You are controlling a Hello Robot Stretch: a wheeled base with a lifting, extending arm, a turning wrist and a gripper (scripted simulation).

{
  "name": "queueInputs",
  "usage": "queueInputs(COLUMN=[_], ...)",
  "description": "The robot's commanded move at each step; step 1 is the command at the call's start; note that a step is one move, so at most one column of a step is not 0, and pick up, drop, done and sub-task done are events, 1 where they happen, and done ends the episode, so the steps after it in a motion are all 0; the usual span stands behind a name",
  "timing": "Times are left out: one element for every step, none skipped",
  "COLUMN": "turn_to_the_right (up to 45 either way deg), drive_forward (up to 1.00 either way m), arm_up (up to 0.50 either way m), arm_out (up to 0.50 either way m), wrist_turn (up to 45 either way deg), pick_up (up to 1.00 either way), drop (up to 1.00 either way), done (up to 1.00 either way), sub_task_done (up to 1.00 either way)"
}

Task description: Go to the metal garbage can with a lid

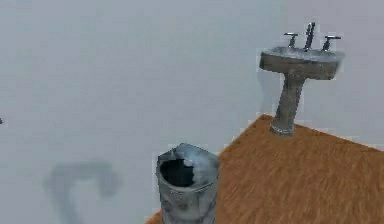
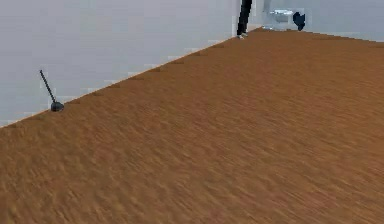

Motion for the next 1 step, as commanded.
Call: queueInputs(turn_to_the_right=[0.0], drive_forward=[0.0], arm_up=[0.0], arm_out=[0.0], wrist_turn=[0.0], pick_up=[0.0], drop=[0.0], done=[1.0], sub_task_done=[0.0])
